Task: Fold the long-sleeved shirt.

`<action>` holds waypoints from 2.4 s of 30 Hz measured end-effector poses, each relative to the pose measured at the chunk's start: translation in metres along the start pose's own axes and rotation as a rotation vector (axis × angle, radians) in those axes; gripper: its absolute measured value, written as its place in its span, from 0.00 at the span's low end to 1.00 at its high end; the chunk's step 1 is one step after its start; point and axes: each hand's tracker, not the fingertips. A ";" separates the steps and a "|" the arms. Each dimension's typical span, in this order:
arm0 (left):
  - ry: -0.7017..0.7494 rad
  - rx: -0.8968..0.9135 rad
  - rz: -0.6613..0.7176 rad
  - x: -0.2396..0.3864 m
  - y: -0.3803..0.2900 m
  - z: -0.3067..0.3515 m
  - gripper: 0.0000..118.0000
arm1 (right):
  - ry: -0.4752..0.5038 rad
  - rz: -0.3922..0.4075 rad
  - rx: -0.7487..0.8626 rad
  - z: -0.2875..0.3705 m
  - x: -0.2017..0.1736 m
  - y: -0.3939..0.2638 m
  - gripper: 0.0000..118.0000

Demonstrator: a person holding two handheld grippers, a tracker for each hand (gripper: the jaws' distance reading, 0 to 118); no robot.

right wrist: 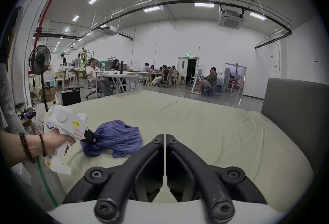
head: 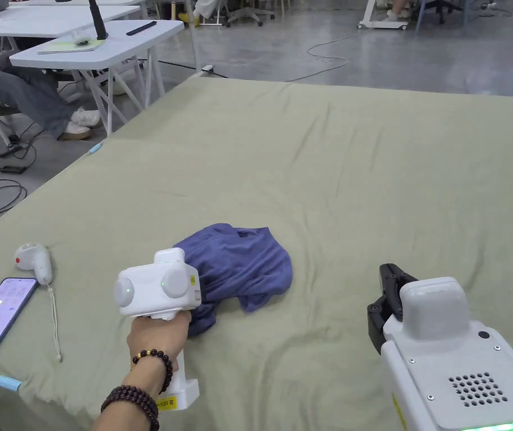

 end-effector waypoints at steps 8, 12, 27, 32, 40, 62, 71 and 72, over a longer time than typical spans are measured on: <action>-0.372 0.168 -0.140 0.073 0.019 0.106 0.01 | -0.036 -0.052 0.005 0.011 0.024 -0.002 0.00; -0.564 0.209 -0.306 0.173 0.006 0.155 0.01 | -0.153 -0.077 0.017 0.028 0.058 0.001 0.00; -0.881 -0.220 -0.554 0.462 -0.204 0.122 0.01 | -0.590 -0.170 -0.012 0.162 0.210 -0.019 0.00; -0.810 -0.116 -0.586 0.444 -0.192 0.133 0.22 | -0.554 -0.199 -0.053 0.164 0.215 -0.026 0.00; -0.677 0.219 -0.528 0.333 -0.163 0.181 0.99 | -0.476 -0.208 -0.078 0.150 0.195 -0.021 0.00; -0.456 0.262 -0.293 0.159 -0.147 0.201 0.00 | -0.411 -0.175 -0.151 0.127 0.152 -0.033 0.00; -0.371 -0.156 -0.568 0.242 -0.110 0.092 0.85 | -0.424 -0.208 -0.208 0.114 0.168 -0.053 0.00; -0.370 -0.194 -0.602 0.249 -0.117 0.076 0.92 | -0.427 -0.209 -0.217 0.112 0.171 -0.056 0.00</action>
